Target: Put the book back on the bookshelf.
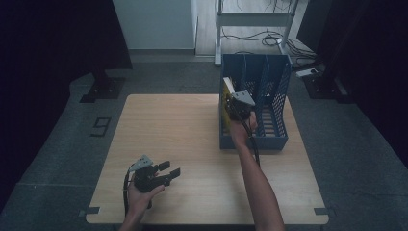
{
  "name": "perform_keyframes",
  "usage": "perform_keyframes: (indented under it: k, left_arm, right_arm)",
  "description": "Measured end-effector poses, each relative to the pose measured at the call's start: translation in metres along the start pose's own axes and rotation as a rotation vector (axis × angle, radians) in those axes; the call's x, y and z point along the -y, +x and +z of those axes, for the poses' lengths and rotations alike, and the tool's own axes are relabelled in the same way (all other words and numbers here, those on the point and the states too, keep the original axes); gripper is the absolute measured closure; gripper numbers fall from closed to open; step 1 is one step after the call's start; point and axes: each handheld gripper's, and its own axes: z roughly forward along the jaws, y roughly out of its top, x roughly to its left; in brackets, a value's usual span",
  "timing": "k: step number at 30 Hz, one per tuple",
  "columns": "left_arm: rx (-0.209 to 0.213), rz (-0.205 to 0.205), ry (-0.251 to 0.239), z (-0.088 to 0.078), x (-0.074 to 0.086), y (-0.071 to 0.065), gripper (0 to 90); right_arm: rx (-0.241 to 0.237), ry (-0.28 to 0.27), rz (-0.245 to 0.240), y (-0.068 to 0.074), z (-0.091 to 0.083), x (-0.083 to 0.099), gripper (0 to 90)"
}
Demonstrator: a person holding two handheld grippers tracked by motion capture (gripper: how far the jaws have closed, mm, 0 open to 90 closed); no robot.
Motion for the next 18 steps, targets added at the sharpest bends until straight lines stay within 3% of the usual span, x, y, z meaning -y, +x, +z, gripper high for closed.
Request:
perform_keyframes:
  k: [12,18]
  left_arm:
    - [0.001,0.002,0.011,0.003,0.001,0.000,35.3]
    - [0.003,0.005,0.017,0.004,0.002,-0.001,35.2]
  right_arm:
    - [-0.052,0.020,-0.002,-0.008,-0.005,-0.003,65.8]
    - [-0.066,0.034,-0.012,-0.005,-0.005,-0.011,65.6]
